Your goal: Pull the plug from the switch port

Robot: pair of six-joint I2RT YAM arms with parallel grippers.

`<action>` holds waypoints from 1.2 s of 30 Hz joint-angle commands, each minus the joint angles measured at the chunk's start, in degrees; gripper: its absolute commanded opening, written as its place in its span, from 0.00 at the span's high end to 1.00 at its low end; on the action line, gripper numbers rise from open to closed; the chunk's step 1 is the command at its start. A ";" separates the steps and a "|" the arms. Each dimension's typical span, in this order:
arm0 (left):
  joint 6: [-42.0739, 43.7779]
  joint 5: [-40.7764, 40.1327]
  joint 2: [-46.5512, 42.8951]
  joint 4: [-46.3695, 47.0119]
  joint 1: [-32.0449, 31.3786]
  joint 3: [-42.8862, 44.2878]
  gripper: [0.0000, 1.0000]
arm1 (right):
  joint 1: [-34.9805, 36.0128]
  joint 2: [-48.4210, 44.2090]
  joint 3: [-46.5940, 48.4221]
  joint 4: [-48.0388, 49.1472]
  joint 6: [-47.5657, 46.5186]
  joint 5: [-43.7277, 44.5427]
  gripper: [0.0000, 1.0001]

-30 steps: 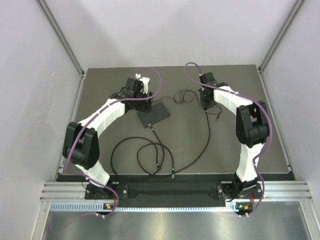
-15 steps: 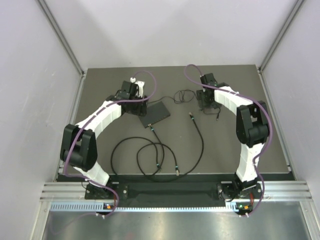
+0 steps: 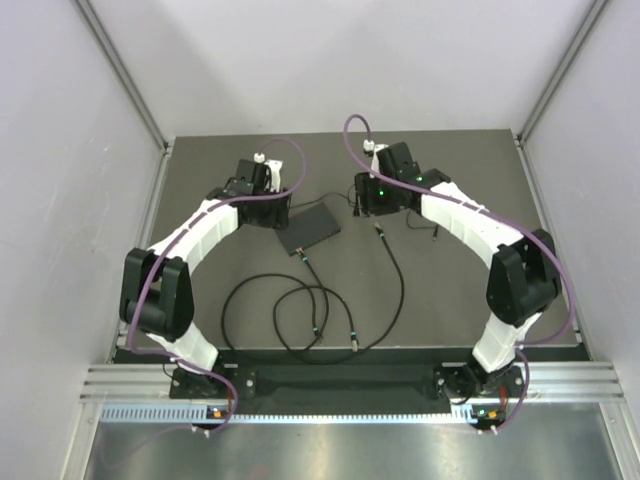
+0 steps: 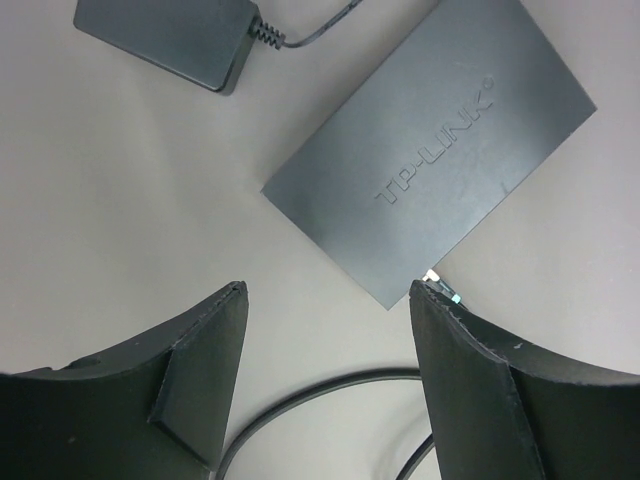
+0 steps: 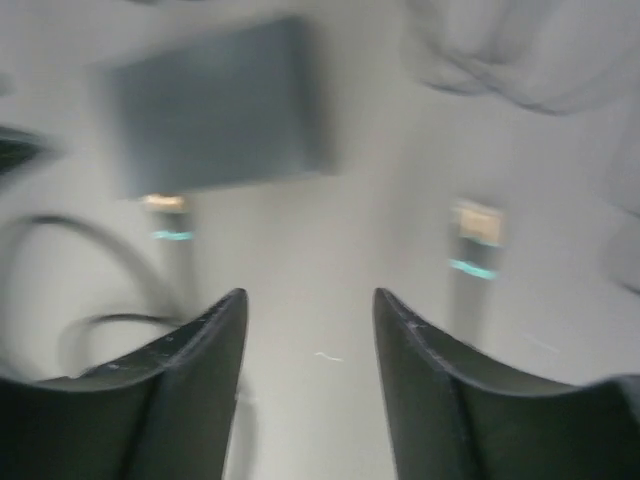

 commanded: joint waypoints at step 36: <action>-2.22 12.91 8.90 5.25 4.75 -1.15 0.38 | 7.02 24.20 -9.82 47.18 31.36 -37.08 0.57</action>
